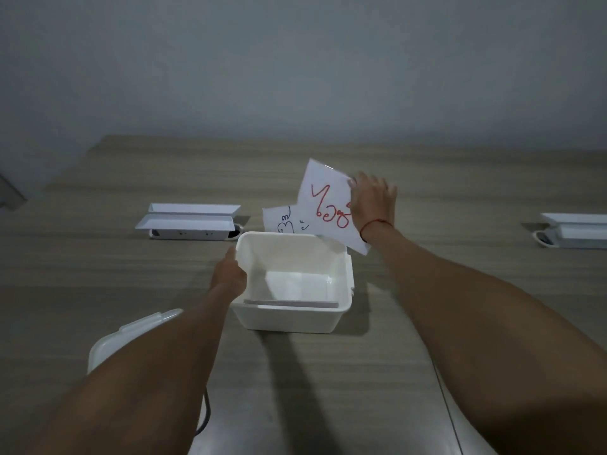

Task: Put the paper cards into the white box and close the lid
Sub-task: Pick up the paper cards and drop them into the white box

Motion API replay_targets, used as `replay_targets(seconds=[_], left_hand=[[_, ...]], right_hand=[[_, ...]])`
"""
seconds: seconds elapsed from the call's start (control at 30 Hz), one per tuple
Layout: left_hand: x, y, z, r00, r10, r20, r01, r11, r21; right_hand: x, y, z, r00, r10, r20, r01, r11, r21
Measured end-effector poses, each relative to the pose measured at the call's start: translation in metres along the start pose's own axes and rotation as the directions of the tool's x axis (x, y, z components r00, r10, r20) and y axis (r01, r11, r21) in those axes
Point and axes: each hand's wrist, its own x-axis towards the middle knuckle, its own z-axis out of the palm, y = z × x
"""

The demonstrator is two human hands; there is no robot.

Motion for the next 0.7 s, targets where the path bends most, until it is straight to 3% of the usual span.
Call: replay_targets(seconds=[0.17, 0.33, 0.7], left_hand=[[-0.021, 0.002, -0.006, 0.997, -0.082, -0.003, 0.081, 0.991, -0.103], [-0.019, -0.007, -0.007, 0.997, -0.075, 0.035, 0.081, 0.979, -0.187], [-0.02, -0.007, -0.006, 0.998, -0.059, 0.033, 0.066, 0.962, -0.264]], right_hand=[[-0.025, -0.022, 0.0, 0.988, -0.025, 0.153, -0.002, 0.985, 0.175], [-0.061, -0.04, 0.024, 0.939, -0.108, 0.327, 0.022, 0.966, 0.256], [-0.073, -0.054, 0.033, 0.928, -0.125, 0.351, 0.043, 0.972, 0.231]])
